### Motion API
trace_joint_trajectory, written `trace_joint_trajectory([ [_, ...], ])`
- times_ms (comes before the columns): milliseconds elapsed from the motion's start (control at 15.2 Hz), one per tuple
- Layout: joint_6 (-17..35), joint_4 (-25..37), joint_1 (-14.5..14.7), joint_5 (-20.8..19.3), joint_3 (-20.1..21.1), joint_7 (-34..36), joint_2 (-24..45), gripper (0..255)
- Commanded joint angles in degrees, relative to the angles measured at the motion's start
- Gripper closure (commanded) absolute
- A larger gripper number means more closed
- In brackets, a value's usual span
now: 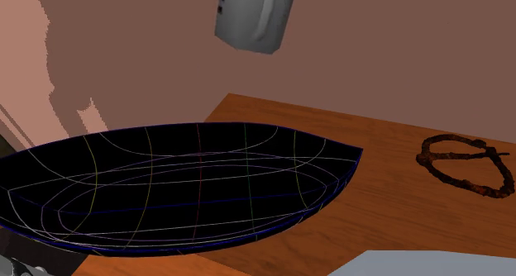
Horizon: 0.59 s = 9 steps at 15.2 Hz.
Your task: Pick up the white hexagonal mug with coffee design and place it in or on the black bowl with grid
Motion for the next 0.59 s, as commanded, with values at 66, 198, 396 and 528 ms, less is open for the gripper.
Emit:
trace_joint_trajectory([
  [66, -0.3, -3.7, -1.0, 0.3, -0.8, -1.8, -3.9, 255],
  [198, -0.2, -7.8, -2.0, 0.5, -1.8, -3.6, -7.9, 255],
  [396, -0.6, -13.0, -3.2, 0.4, -3.3, -6.4, -13.3, 255],
  [528, -1.1, -15.8, -3.9, 0.2, -4.5, -8.3, -16.6, 255],
])
